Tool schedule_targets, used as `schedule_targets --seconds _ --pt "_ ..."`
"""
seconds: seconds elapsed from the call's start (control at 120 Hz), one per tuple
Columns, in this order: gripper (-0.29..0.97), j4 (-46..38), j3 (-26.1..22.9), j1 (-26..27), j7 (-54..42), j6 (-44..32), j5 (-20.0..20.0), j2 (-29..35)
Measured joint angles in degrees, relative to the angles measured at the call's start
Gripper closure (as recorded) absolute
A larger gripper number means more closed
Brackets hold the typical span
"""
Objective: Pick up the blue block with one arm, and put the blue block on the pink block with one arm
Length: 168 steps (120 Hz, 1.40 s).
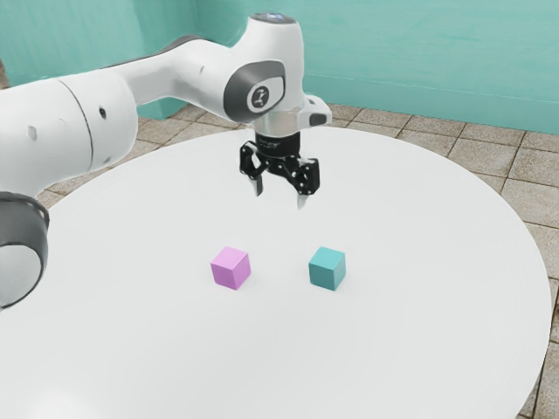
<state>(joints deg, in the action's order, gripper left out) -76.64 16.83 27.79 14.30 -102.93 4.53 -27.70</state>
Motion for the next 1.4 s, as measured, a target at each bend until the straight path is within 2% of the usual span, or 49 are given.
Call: schedule_targets --seconds 0.175,0.325,0.483,0.667,0.85,1.1,1.267,1.4 --pt "0.02 1.1 0.4 -0.5 4.1 -6.4 4.3 -5.1" --pt "0.02 2.1 -0.2 -1.6 6.1 -9.1 5.2 -9.4" --pt "0.02 2.5 -1.4 -1.8 6.6 -10.9 5.5 -11.2" --pt "0.02 2.6 -1.5 -1.7 1.5 -11.8 5.8 -11.4" --pt "0.02 2.3 -1.6 -1.7 -4.6 -13.0 8.7 -12.7" --pt "0.02 -4.1 -2.2 -1.4 -10.3 -15.2 9.7 -10.4" --pt "0.02 1.4 -4.5 -4.4 -12.7 -16.4 9.9 -14.0" --pt "0.02 2.5 -5.1 -5.2 -14.3 -16.6 9.9 -15.4"
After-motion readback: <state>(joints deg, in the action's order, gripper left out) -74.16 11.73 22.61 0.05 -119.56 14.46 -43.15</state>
